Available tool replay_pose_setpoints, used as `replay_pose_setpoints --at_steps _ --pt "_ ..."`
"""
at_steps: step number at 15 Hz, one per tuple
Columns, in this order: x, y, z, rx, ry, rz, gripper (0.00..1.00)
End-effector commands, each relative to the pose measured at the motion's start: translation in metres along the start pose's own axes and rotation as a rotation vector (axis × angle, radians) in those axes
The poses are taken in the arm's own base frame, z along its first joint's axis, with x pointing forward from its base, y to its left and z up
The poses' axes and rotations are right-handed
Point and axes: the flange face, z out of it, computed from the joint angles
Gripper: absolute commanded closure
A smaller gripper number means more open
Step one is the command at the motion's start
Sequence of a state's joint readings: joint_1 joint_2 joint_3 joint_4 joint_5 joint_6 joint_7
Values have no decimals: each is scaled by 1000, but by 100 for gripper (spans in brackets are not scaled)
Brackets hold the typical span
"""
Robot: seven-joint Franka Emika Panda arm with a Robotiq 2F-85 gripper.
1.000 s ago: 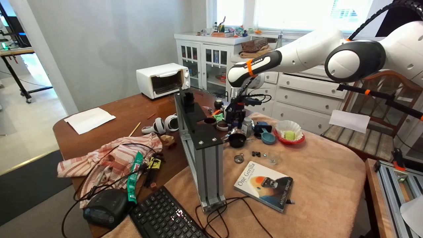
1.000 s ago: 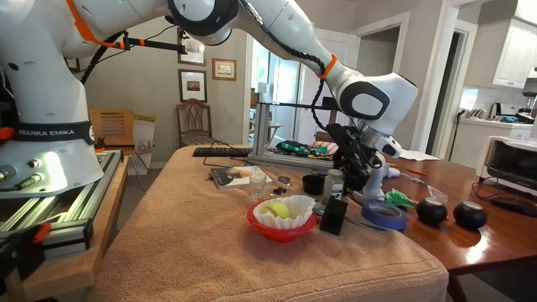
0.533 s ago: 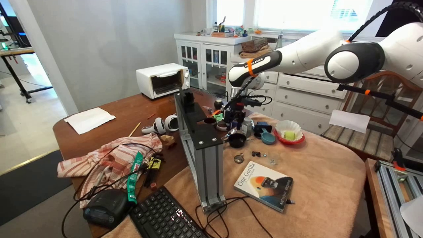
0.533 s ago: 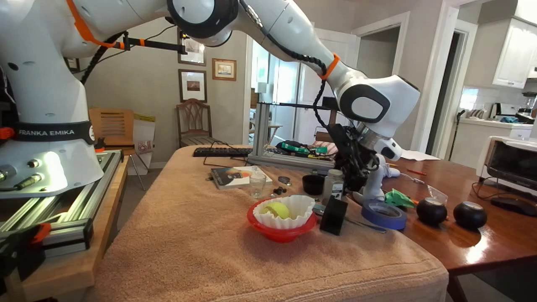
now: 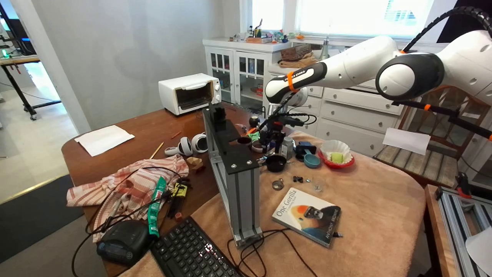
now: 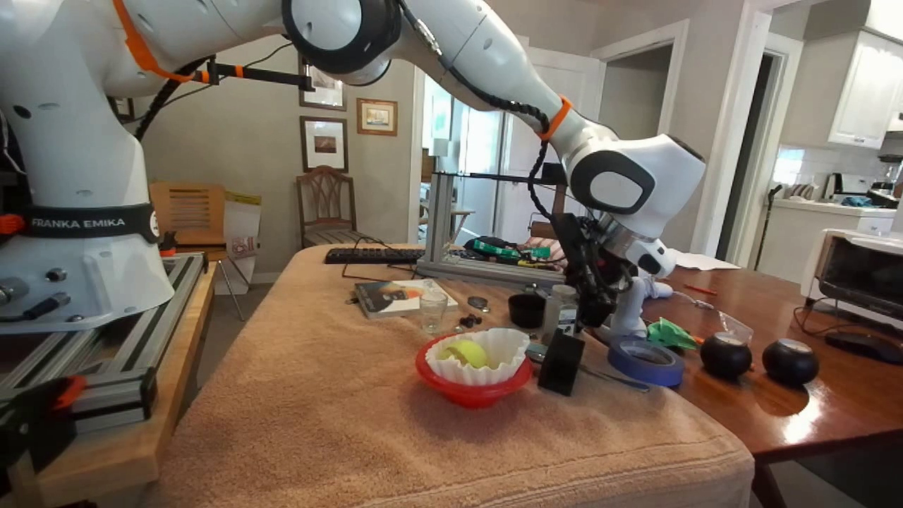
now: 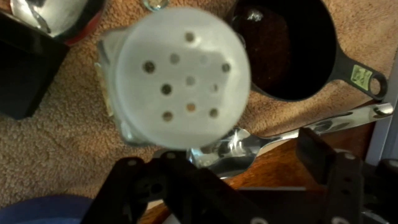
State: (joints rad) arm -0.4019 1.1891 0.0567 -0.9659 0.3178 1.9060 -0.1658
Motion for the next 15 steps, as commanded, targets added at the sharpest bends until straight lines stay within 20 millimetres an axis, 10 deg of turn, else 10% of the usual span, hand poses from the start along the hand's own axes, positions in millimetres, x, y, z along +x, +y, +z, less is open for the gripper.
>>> replay_pose_setpoints --at_steps 1,5,15 --pt "7 -1 4 15 37 22 10" --pt "6 -4 -5 -3 40 12 0" --pt "4 0 10 24 -27 23 20"
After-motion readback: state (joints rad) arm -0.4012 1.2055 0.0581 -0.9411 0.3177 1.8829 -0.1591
